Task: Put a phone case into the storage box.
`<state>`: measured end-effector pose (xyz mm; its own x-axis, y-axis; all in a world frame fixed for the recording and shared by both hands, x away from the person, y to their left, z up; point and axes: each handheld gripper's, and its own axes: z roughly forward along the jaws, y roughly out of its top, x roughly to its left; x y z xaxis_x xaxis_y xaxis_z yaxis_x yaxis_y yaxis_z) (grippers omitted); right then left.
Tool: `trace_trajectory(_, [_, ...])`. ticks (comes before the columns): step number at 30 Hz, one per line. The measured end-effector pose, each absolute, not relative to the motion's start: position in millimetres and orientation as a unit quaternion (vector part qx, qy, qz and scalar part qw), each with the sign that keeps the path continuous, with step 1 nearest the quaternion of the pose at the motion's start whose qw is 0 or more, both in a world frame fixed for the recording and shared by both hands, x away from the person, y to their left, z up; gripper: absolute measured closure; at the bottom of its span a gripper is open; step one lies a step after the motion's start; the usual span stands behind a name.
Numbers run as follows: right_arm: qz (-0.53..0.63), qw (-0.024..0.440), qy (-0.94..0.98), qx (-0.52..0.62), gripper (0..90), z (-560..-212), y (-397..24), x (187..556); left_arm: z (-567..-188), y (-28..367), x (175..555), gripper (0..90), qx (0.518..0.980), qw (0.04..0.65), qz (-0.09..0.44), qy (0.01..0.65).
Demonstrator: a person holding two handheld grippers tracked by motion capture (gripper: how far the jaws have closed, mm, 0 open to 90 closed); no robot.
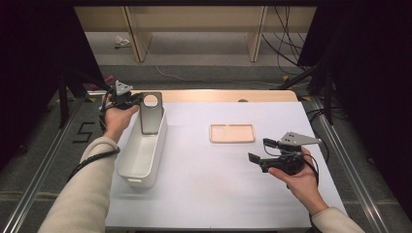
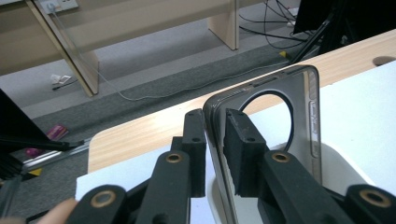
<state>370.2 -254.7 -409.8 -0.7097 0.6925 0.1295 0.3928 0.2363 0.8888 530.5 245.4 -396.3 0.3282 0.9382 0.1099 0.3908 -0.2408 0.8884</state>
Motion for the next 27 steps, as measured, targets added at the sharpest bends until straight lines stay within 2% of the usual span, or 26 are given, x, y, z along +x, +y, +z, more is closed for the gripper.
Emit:
trace_trajectory(12, [0.508,0.146,0.773,0.352,16.9,-410.2,-254.7,370.3,-397.7,242.0,536.9,74.2,0.715,0.39,0.34,0.47])
trace_trajectory(19, [0.507,0.145,0.773,0.352,16.9,-410.4,-254.9,370.6,-399.6,240.9,538.5,68.9,0.719,0.381,0.336,0.474])
trace_trajectory(21, [0.507,0.145,0.774,0.352,16.8,-410.4,-254.9,370.5,-399.9,240.1,538.3,66.1,0.721,0.379,0.333,0.475])
trace_trajectory(27, [0.506,0.145,0.774,0.353,16.7,-410.6,-254.6,370.6,-397.8,239.2,536.2,48.4,0.721,0.376,0.33,0.48])
